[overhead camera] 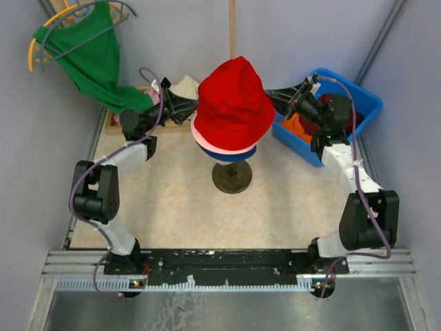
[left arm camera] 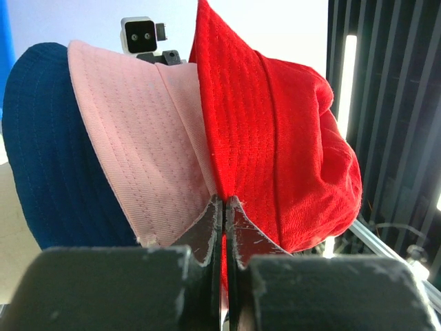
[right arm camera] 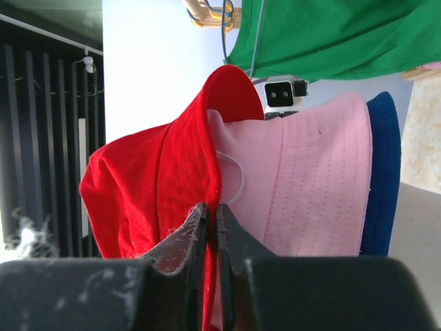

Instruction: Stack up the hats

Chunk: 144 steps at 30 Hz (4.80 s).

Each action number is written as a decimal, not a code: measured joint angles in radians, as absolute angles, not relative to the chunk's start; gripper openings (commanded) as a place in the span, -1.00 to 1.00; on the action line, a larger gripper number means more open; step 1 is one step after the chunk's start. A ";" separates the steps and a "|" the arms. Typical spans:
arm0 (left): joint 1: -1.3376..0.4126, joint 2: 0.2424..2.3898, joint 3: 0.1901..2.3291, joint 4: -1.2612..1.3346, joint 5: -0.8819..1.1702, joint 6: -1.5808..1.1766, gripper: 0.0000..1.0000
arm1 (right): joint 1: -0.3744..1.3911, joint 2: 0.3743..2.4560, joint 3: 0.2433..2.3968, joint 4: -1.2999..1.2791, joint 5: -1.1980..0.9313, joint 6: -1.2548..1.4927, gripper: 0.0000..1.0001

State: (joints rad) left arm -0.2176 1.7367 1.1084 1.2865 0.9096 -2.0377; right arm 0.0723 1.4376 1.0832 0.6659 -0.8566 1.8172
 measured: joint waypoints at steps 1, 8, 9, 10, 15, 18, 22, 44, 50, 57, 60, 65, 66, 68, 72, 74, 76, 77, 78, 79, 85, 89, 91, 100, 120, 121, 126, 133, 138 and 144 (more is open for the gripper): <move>-0.218 1.737 1.108 1.287 0.910 -2.037 -0.97 | 0.072 1.438 1.083 0.672 -0.856 1.821 -1.00; -0.218 1.747 1.100 1.295 0.910 -2.038 -0.97 | 0.067 1.432 1.073 0.709 -0.837 1.850 -1.00; -0.217 1.748 1.097 1.296 0.909 -2.038 -0.97 | 0.061 1.427 1.063 0.717 -0.832 1.854 -1.00; -0.217 1.750 1.094 1.298 0.910 -2.038 -0.97 | 0.056 1.418 1.046 0.720 -0.830 1.858 -1.00; -0.217 1.753 1.079 1.303 0.909 -2.038 -0.97 | 0.027 1.380 0.973 0.752 -0.820 1.887 -1.00; -0.217 1.753 1.078 1.303 0.909 -2.038 -0.97 | 0.009 1.357 0.946 0.764 -0.819 1.896 -1.00; -0.218 1.754 1.076 1.303 0.909 -2.038 -0.97 | -0.011 1.332 0.923 0.763 -0.823 1.890 -1.00; -0.229 1.752 0.954 1.416 0.887 -2.046 -0.98 | -0.009 1.270 0.856 0.636 -0.855 1.699 -1.00; -0.229 1.752 0.957 1.416 0.888 -2.045 -0.98 | -0.009 1.258 0.859 0.572 -0.854 1.626 -1.00; -0.233 1.739 0.917 1.435 0.880 -2.045 -0.98 | -0.007 1.230 0.846 0.533 -0.854 1.564 -1.00; -0.234 1.734 0.908 1.441 0.880 -2.045 -0.98 | -0.007 1.224 0.845 0.523 -0.856 1.544 -1.00; -0.234 1.733 0.906 1.443 0.879 -2.044 -0.97 | -0.007 1.224 0.852 0.496 -0.859 1.512 -1.00; -0.234 1.733 0.906 1.443 0.879 -2.043 -0.95 | -0.007 1.224 0.854 0.493 -0.859 1.509 -1.00; -0.233 1.733 0.910 1.443 0.881 -2.043 -0.91 | -0.007 1.224 0.865 0.478 -0.863 1.501 -1.00; -0.227 1.733 0.936 1.425 0.909 -2.029 -0.88 | -0.008 1.225 0.906 0.414 -0.873 1.479 -0.52; -0.220 1.733 0.945 1.412 0.926 -2.017 -0.88 | -0.015 1.227 0.918 0.373 -0.871 1.465 -0.38; -0.213 1.733 0.953 1.398 0.935 -2.005 -0.88 | -0.029 1.227 0.919 0.336 -0.863 1.454 -0.26; -0.211 1.732 0.955 1.391 0.939 -2.000 -0.87 | -0.038 1.227 0.919 0.313 -0.860 1.448 -0.25; -0.210 1.731 0.956 1.388 0.941 -1.996 -0.86 | -0.046 1.226 0.920 0.296 -0.859 1.443 -0.24; -0.210 1.728 0.956 1.382 0.944 -1.992 -0.85 | -0.057 1.224 0.920 0.278 -0.859 1.436 -0.23; -0.210 1.681 0.953 1.316 0.962 -1.952 -0.67 | -0.094 1.173 0.915 0.240 -0.859 1.441 -0.13; -0.207 1.639 0.933 1.261 0.971 -1.918 -0.53 | -0.103 1.123 0.916 0.221 -0.860 1.420 -0.12; -0.206 1.618 0.924 1.228 0.974 -1.901 -0.52 | -0.119 1.120 0.931 0.169 -0.856 1.377 -0.07; -0.189 1.527 0.869 1.139 0.977 -1.820 -0.20 | -0.181 1.371 1.355 -0.310 -0.668 0.943 0.16; 0.002 1.582 0.967 0.706 1.022 -1.349 -0.08 | -0.205 1.928 1.835 -0.720 0.051 0.370 0.43; 0.004 1.600 0.965 0.714 1.023 -1.351 -0.08 | -0.202 1.953 1.844 -0.718 0.084 0.349 0.43; 0.016 1.655 0.937 0.785 1.030 -1.385 -0.10 | -0.168 2.055 1.896 -0.671 0.225 0.264 0.45; 0.032 1.718 0.930 0.892 1.036 -1.434 -0.11 | -0.109 2.233 2.089 -0.644 0.335 0.201 0.46; 0.040 1.777 0.930 0.970 1.039 -1.483 -0.13 | -0.101 2.310 2.148 -0.637 0.407 0.177 0.46; 0.042 1.841 0.931 1.045 1.042 -1.539 -0.16 | -0.094 2.360 2.176 -0.626 0.495 0.147 0.42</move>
